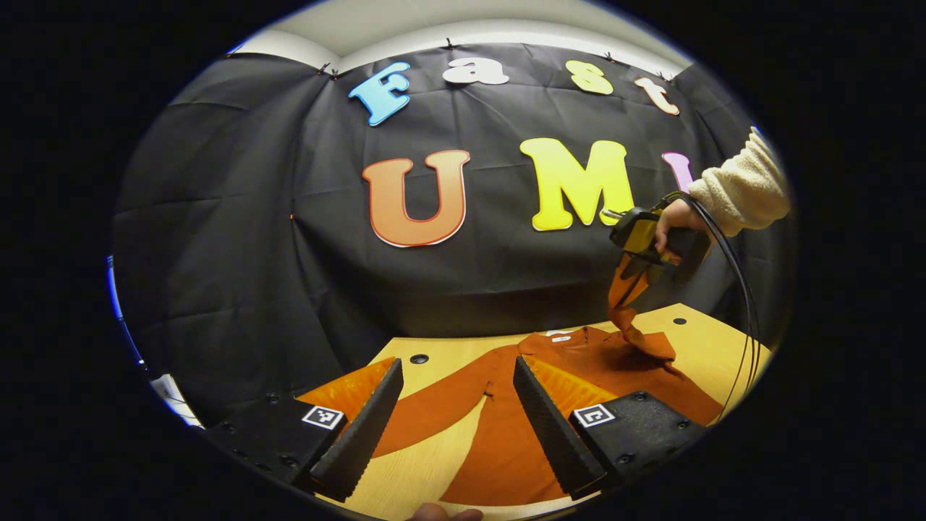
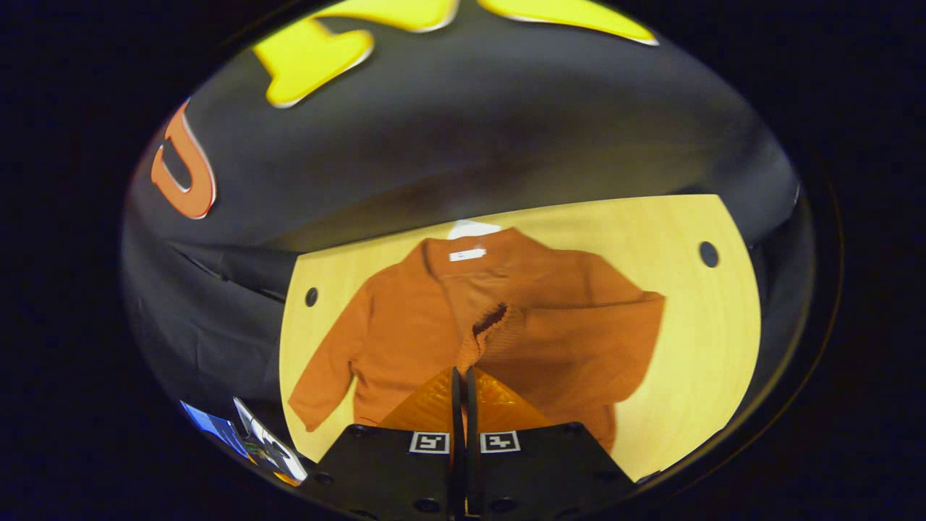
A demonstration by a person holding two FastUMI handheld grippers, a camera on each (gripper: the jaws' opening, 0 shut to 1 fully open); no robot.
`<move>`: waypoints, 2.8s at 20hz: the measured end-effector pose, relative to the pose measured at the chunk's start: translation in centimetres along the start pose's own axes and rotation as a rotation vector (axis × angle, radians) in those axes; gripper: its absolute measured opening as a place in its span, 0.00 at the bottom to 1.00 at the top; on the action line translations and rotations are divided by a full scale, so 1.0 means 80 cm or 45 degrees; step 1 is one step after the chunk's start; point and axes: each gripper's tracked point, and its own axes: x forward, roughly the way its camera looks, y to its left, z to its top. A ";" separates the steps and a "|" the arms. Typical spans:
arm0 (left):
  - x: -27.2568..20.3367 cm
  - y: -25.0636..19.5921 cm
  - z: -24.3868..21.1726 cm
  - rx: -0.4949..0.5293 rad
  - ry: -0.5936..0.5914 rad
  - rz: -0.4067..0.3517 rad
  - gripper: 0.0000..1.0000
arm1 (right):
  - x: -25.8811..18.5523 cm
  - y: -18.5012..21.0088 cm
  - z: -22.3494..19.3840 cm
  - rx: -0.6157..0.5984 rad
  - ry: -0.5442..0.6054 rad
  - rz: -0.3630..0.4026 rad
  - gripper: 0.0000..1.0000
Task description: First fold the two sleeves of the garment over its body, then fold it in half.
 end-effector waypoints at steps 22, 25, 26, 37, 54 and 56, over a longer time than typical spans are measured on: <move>0.009 0.093 -0.080 -0.062 0.129 0.169 0.99 | 0.184 0.171 -0.039 -0.131 0.065 0.128 0.70; 0.023 0.110 -0.086 -0.125 0.165 0.232 0.99 | 0.134 0.166 -0.049 -0.088 0.025 0.208 0.82; 0.032 0.121 -0.091 -0.147 0.196 0.265 0.99 | 0.117 0.158 -0.054 -0.097 0.012 0.216 0.83; 0.103 0.230 -0.252 -0.213 0.733 0.594 0.99 | -0.057 0.005 -0.163 -0.327 -0.216 0.200 0.98; 0.097 0.220 -0.332 -0.900 1.655 0.613 1.00 | -0.135 -0.166 -0.317 -0.185 -0.222 0.167 0.97; 0.097 0.222 -0.331 -0.955 1.747 0.591 1.00 | -0.137 -0.176 -0.327 -0.164 -0.210 0.167 0.97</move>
